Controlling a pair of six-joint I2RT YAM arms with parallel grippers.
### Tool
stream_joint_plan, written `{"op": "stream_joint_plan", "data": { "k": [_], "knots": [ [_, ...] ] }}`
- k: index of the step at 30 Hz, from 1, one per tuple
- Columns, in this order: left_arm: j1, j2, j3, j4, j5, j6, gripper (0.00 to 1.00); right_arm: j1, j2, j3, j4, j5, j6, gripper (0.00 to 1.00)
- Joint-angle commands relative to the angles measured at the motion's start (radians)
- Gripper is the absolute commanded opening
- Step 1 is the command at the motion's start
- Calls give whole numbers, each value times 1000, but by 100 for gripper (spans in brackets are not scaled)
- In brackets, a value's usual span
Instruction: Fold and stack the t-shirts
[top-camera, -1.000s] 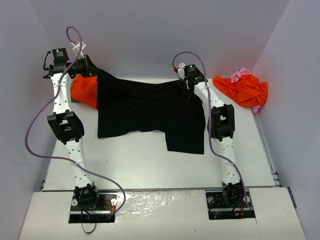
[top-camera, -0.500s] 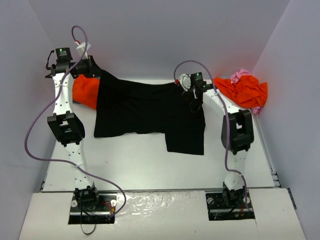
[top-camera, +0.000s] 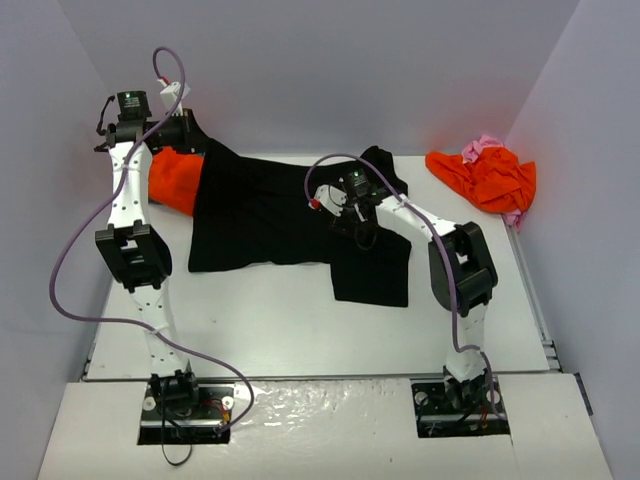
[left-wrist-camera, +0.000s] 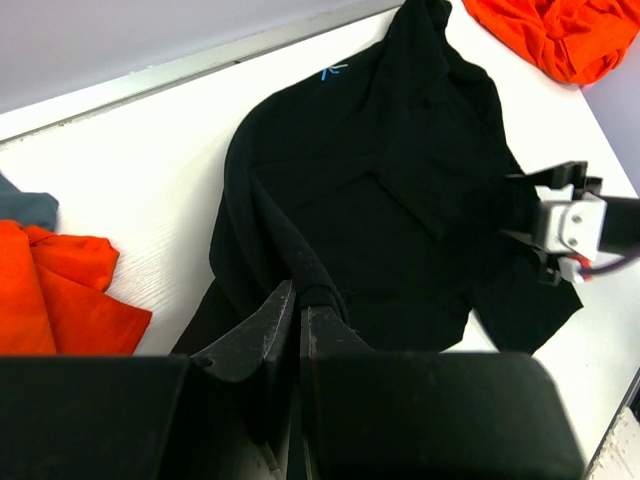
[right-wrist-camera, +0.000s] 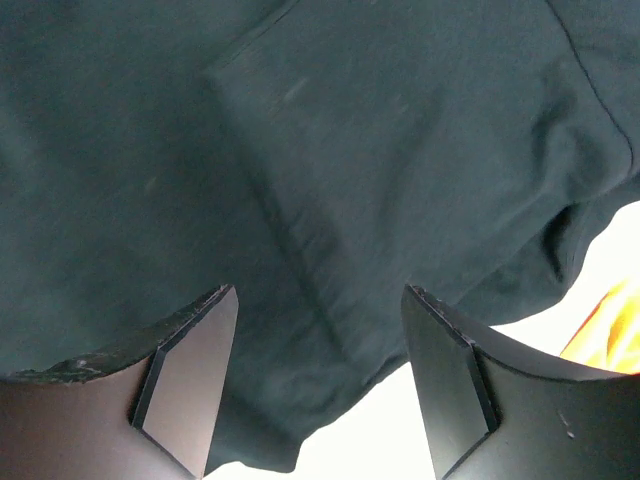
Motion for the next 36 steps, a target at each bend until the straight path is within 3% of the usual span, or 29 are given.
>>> {"op": "stream_joint_plan", "data": {
  "k": [1, 14, 25, 28, 30, 35, 36],
  "knots": [
    [2, -79, 25, 3, 15, 51, 0, -6, 62, 78, 9, 49, -19, 63],
    [4, -47, 55, -31, 22, 72, 0, -24, 192, 166, -11, 85, -36, 61],
    [3, -43, 68, -33, 21, 65, 0, -111, 176, 158, -22, 138, -53, 60],
    [-1, -45, 66, -31, 19, 62, 0, -111, 198, 159, -22, 146, -41, 46],
    [-1, -49, 64, -29, 14, 64, 0, -111, 205, 162, -23, 143, -34, 43],
    [-1, -50, 79, -32, 7, 66, 0, -109, 193, 175, -25, 131, -45, 14],
    [-1, -50, 80, -33, 7, 66, 0, -109, 193, 175, -25, 129, -46, 12]
  ]
}}
